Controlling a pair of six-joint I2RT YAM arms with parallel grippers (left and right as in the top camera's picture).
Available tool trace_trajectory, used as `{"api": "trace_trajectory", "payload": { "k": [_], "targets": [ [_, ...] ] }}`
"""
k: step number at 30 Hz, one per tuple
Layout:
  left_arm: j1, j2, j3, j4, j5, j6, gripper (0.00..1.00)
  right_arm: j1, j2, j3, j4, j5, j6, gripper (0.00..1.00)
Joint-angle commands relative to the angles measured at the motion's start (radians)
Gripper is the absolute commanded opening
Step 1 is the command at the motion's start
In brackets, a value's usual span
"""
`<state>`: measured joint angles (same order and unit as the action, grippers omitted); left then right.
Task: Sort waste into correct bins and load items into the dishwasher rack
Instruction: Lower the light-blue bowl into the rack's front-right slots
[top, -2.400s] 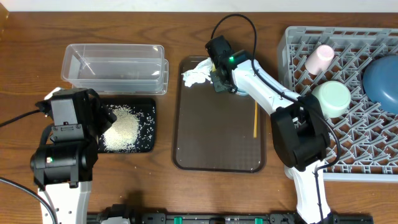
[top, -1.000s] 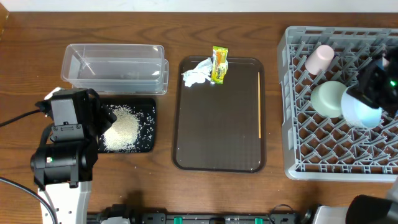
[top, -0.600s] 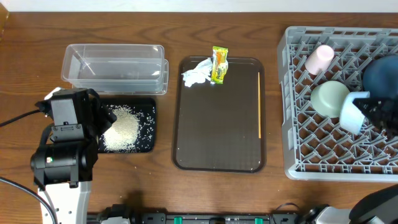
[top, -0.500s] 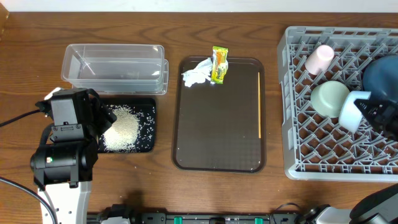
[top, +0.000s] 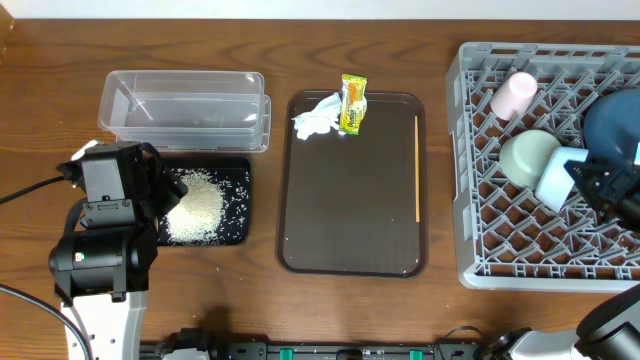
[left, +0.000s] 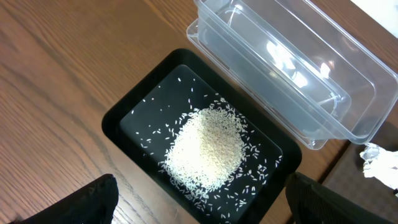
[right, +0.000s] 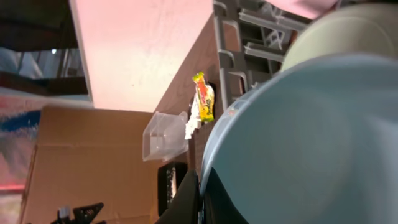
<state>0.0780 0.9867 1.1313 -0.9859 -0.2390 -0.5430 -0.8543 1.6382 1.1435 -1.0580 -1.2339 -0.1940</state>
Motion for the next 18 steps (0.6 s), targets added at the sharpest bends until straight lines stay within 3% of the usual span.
{"api": "trace_trajectory", "payload": {
  "k": [1,18],
  "targets": [
    [0.005,0.001,0.011,-0.001,-0.005,0.006,0.88,-0.034,0.003,-0.003,-0.013,0.17,0.047,0.01],
    [0.005,0.001,0.011,-0.001,-0.005,0.006,0.88,-0.151,0.003,-0.003,-0.061,0.33,0.111,0.06]
  ]
}}
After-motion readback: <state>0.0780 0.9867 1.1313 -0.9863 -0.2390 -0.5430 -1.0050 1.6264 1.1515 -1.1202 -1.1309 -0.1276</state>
